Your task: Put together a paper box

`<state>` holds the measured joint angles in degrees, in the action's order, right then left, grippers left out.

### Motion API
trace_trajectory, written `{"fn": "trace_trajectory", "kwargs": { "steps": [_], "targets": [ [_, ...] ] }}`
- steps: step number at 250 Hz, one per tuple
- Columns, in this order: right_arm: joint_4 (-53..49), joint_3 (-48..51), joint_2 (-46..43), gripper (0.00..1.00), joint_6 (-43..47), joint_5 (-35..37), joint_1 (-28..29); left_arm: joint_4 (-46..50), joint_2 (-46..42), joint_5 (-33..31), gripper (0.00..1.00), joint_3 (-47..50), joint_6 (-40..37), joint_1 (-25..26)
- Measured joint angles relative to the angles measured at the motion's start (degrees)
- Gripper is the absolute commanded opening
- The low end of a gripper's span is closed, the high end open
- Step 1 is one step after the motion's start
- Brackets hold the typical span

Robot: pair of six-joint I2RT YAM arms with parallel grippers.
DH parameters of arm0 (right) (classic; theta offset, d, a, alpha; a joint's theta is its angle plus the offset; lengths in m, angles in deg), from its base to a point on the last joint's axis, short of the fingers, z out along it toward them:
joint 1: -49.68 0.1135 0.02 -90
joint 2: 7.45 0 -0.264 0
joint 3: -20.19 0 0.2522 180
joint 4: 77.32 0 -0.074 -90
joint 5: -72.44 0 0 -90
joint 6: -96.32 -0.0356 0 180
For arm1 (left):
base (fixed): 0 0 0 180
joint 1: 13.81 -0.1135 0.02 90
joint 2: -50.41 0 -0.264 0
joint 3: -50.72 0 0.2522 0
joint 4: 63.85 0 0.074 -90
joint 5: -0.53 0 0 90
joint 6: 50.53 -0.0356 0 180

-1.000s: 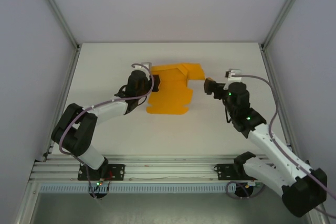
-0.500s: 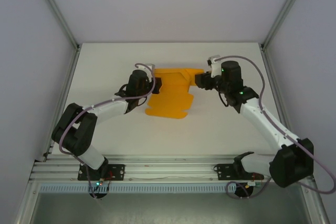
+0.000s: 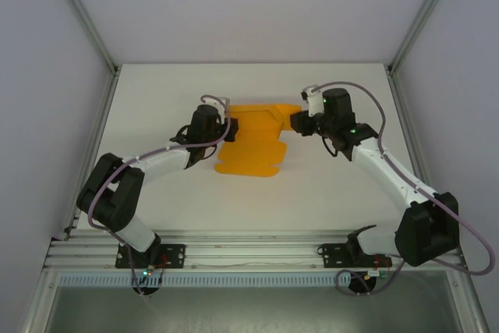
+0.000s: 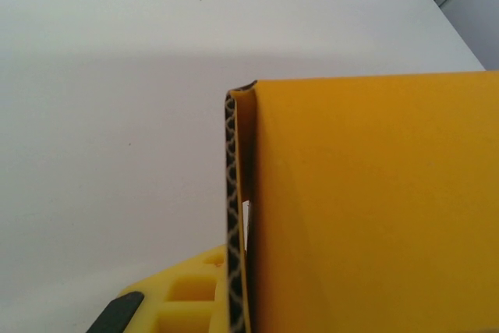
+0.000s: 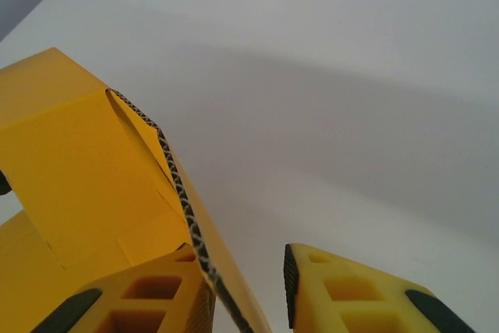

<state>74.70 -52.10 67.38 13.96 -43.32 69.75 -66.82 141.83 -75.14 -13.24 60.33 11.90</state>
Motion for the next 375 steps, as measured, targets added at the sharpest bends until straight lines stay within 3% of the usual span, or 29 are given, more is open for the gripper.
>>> {"fn": "trace_trajectory", "kwargs": {
  "steps": [84, 107, 197, 265, 310, 375],
  "targets": [
    [-2.3, -3.0, 2.4, 0.15, 1.0, -1.3, 0.0, 1.0, 0.0, -0.2, 0.0, -0.5, 0.1, 0.0],
    [-4.2, -5.7, 4.5, 0.11, -0.2, 1.2, 0.7, 2.0, 0.1, -0.7, 0.0, -1.6, 0.1, 0.0],
    [-14.5, -18.3, 15.7, 0.07, -10.4, 33.8, 13.7, 5.0, 2.1, -4.3, 0.0, -4.3, 0.7, 0.1],
    [-20.1, -27.4, 26.6, 0.04, -18.4, 48.8, 17.8, 6.0, 2.5, -5.4, 0.0, -4.4, 1.4, 0.2],
    [-19.9, -28.0, 27.8, 0.04, -20.1, 49.7, 18.1, 6.0, 2.5, -5.7, 0.0, -4.4, 1.6, 0.4],
    [-18.4, -25.2, 24.4, 0.04, -19.8, 44.7, 18.4, 5.9, 4.5, -6.0, 0.0, -5.1, 3.4, 0.4]
  ]
}}
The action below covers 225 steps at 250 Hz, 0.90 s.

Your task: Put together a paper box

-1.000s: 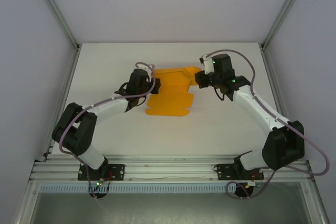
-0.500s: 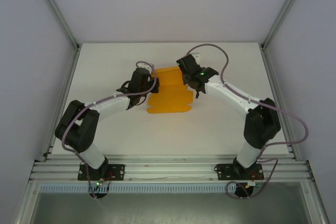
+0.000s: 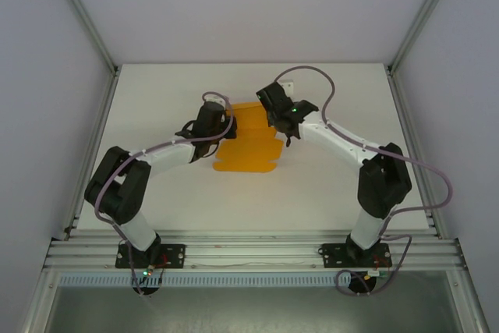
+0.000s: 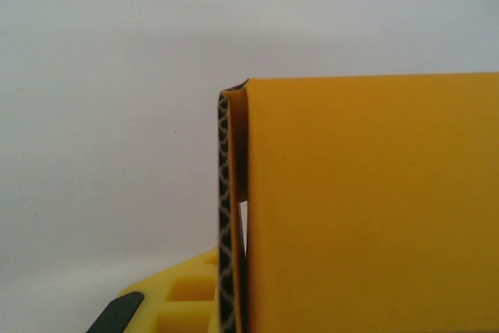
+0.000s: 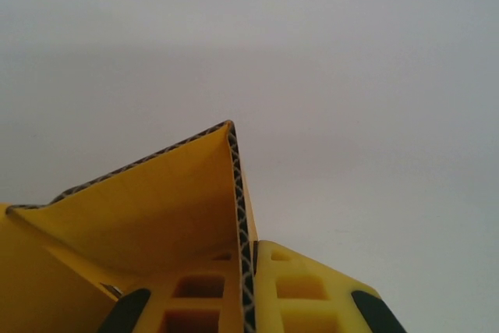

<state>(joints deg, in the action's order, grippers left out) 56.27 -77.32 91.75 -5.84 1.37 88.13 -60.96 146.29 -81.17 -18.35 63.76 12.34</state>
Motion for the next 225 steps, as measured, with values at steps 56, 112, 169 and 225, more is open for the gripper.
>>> {"fn": "trace_trajectory", "kwargs": {
  "steps": [56, 112, 169, 225],
  "targets": [
    [-0.6, 0.9, -3.0, 0.05, 0.8, -2.3, 0.8, 0.0, 0.3, -0.2, 0.0, -0.9, 1.2, 0.0],
    [1.0, 6.1, -9.7, 0.05, 0.9, -10.1, 0.8, 0.0, 0.3, -0.2, 0.0, -1.5, 1.2, 0.1],
    [0.1, 6.8, -12.8, 0.05, 1.5, -11.5, 0.8, 0.4, 0.3, -3.0, 0.0, -2.2, 1.2, 0.1],
    [0.6, 7.2, -13.5, 0.07, 1.5, -16.7, 3.4, 1.1, 0.7, -4.9, 0.0, -2.5, 1.2, 1.3]
  ]
}}
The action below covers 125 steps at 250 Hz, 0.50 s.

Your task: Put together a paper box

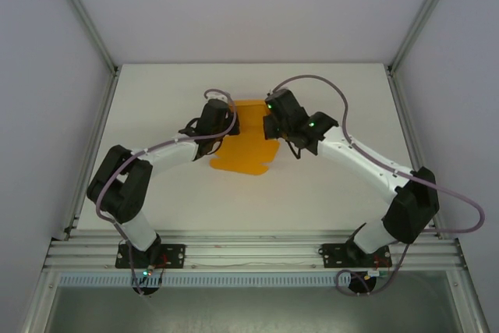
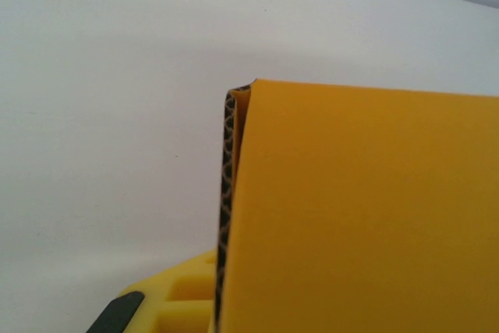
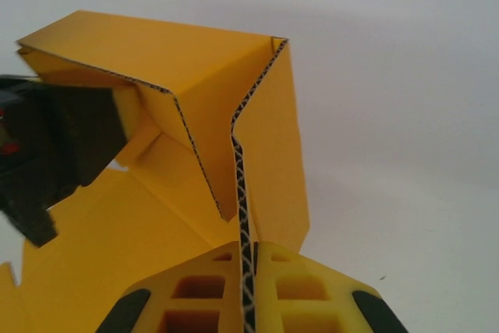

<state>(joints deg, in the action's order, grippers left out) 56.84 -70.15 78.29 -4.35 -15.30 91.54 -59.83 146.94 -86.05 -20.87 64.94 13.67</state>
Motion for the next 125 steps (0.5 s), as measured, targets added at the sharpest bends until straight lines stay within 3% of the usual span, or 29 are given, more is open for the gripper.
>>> {"fn": "trace_trajectory", "kwargs": {
  "steps": [72, 93, 125],
  "targets": [
    [2.6, -0.4, 2.7, 0.13, 0.0, -4.7, -0.2, 0.2, 0.0, -0.3, 0.0, 0.0, 0.0, -0.1],
    [2.6, -2.0, 5.0, 0.24, 0.1, -5.4, -0.3, 0.5, 0.0, -1.0, 0.0, 0.1, -0.3, -0.5],
    [2.6, -3.1, 6.1, 0.5, 0.5, -6.2, -0.3, 0.5, -0.1, -1.2, 0.0, 0.2, -0.5, -0.5]
  ]
}}
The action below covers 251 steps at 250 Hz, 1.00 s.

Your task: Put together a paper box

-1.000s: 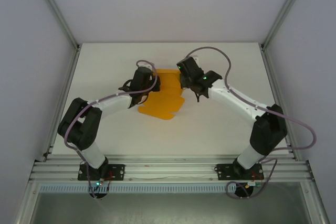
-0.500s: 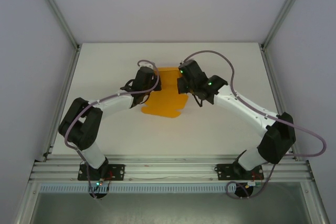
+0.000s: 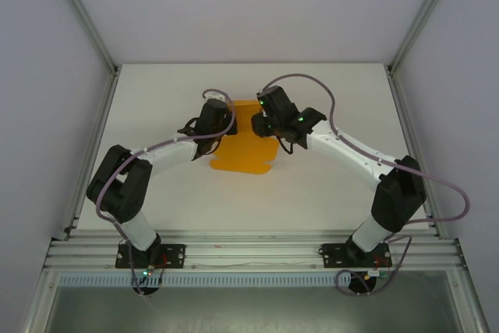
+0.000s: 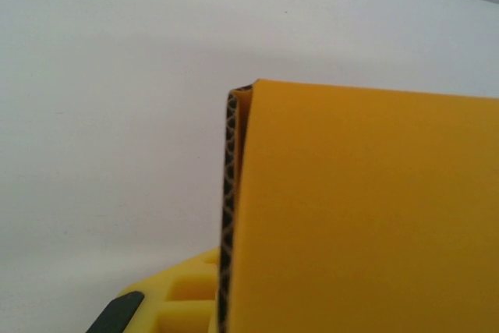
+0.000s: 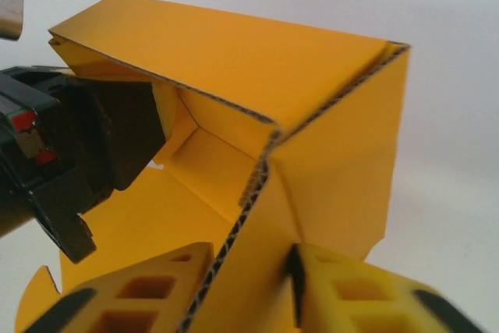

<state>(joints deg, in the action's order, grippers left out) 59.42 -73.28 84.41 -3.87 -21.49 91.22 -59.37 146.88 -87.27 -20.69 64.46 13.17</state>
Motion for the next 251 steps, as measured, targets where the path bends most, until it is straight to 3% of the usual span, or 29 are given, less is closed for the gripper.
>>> {"fn": "trace_trajectory", "kwargs": {
  "steps": [27, 74, 132, 170, 203, 251],
  "targets": [
    [0.6, 0.9, -1.7, 0.7, 1.0, 0.3, 0.2, -0.5, 0.0, 0.1, 0.0, 0.0, 0.0, 0.3],
    [1.7, 6.7, -12.5, 0.92, 3.3, 3.6, 0.5, -1.0, 0.0, 0.3, 0.0, 0.1, -1.2, 0.7],
    [2.4, 12.0, -26.9, 0.97, 5.2, 14.5, -0.2, -1.8, -0.8, 0.4, 0.0, 0.8, -2.6, 0.7],
    [2.4, 15.2, -31.4, 0.93, 4.3, 17.9, -9.9, -2.7, -0.9, 1.6, 0.0, 0.9, -3.4, 0.7],
    [2.6, 17.7, -30.4, 0.91, 4.4, 13.6, -19.3, -2.8, -0.9, 1.9, 0.0, 0.9, -4.0, 0.7],
    [4.0, 18.6, -23.0, 0.82, 8.9, -0.6, -20.1, -3.0, -0.9, 3.1, 0.0, 0.9, -4.1, 0.7]
  ]
}}
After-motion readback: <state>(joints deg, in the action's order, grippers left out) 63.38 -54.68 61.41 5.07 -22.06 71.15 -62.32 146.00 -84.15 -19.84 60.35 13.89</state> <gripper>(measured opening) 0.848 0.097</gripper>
